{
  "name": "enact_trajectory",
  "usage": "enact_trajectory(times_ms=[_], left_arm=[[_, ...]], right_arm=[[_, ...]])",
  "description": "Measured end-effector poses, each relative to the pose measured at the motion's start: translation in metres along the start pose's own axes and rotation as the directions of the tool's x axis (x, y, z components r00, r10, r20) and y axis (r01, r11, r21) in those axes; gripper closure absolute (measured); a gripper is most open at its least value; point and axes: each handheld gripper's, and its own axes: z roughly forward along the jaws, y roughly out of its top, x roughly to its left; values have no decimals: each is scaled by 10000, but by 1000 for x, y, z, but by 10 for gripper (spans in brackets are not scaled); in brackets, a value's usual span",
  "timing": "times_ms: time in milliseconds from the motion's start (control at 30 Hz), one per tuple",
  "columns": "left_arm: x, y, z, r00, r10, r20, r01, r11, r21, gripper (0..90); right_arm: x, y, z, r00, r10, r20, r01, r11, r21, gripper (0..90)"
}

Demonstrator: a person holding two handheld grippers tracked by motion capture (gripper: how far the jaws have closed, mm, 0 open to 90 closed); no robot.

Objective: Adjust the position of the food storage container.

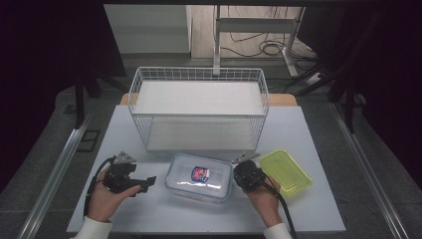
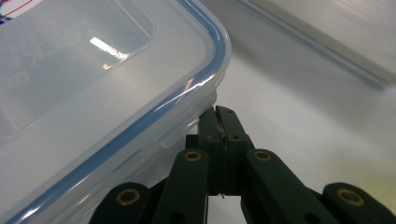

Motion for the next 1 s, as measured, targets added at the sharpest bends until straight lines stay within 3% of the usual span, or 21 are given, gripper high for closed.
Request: enact_trajectory(times_ms=[100, 200, 367, 467, 533, 567, 600, 633, 733, 800, 833, 900, 1000], left_arm=[[0, 1, 0, 10000, -5, -5, 5, 10000, -25, 138], [-1, 1, 0, 10000, 39, -21, -39, 10000, -42, 138], [-2, 1, -3, 9993, -66, 379, 74, 9998, -190, 138], [-2, 2, -3, 9995, -37, 320, 43, 9998, -176, 138], [-2, 2, -3, 9995, -30, 321, 36, 9998, -179, 138], [-2, 2, -3, 9995, -21, 311, 27, 9998, -183, 138], [-3, 2, -3, 9996, -6, 291, 11, 9998, -176, 138], [-3, 2, -2, 9997, 1, 258, 3, 9999, -140, 138], [-3, 2, -2, 9996, -5, 271, 9, 9999, -137, 138], [-3, 2, -2, 9996, -8, 277, 12, 9999, -150, 138], [-2, 2, -2, 9996, -13, 295, 19, 9998, -206, 137], [-2, 2, -3, 9996, -42, 294, 49, 9997, -239, 137], [-2, 2, -2, 9996, -65, 276, 71, 9998, -198, 137]], right_arm=[[5, 7, 5, 9995, -303, -54, 302, 9995, -130, 889], [6, 8, 6, 9995, -285, -102, 283, 9994, -217, 889], [-2, -2, -18, 9970, 386, -678, -439, 9959, -793, 888], [1, -14, -35, 9922, 325, -1200, -439, 9947, -933, 889], [5, -19, -40, 9913, 181, -1305, -307, 9950, -953, 889], [12, -26, -47, 9844, -82, -1758, -85, 9955, -941, 889], [12, -26, -47, 9844, -82, -1758, -85, 9955, -941, 889], [21, -32, -51, 9755, -261, -2185, 54, 9955, -948, 889], [39, -34, -45, 9623, -733, -2621, 582, 9962, -651, 888], [45, -34, -41, 9585, -946, -2689, 830, 9951, -542, 889], [54, -33, -35, 9508, -1234, -2842, 1170, 9924, -394, 888], [61, -33, -31, 9416, -1434, -3048, 1414, 9895, -287, 888], [67, -33, -26, 9349, -1489, -3222, 1458, 9887, -340, 889]])
